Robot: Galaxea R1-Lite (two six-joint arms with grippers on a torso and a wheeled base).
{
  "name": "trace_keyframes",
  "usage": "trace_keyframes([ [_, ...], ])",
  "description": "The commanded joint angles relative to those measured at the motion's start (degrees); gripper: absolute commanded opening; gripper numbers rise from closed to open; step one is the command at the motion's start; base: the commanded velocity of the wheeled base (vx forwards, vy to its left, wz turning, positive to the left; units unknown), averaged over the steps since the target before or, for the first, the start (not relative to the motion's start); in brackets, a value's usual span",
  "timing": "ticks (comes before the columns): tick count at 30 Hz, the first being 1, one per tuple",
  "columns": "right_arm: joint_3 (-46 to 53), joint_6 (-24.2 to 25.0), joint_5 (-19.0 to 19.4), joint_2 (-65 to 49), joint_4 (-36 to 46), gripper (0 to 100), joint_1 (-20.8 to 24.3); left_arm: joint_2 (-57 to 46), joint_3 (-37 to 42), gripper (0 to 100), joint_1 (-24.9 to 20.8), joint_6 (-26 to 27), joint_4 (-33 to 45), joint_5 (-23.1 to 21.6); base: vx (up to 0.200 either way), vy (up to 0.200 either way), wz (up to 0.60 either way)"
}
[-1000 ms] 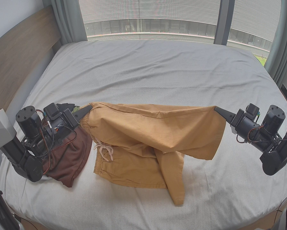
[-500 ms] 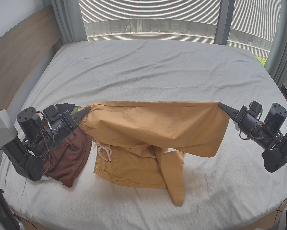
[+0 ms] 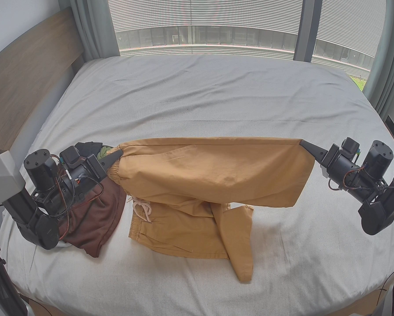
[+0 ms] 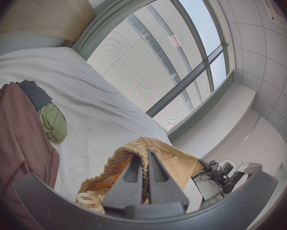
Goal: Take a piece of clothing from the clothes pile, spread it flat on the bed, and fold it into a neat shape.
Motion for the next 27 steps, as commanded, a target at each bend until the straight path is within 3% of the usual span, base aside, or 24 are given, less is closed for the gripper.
trace_keyframes([
  [1, -3.3, -0.1, -0.2, 3.1, 0.0, 0, 0.2, -0.2, 0.2, 0, 0.0, 0.0, -0.1, 0.4, 0.0, 0.0, 0.0],
  [27, -20.3, -0.2, 0.0, 15.7, 0.7, 0, -0.4, 7.4, -9.7, 0, -0.3, -0.1, 1.2, 5.0, 0.0, 0.0, 0.0],
])
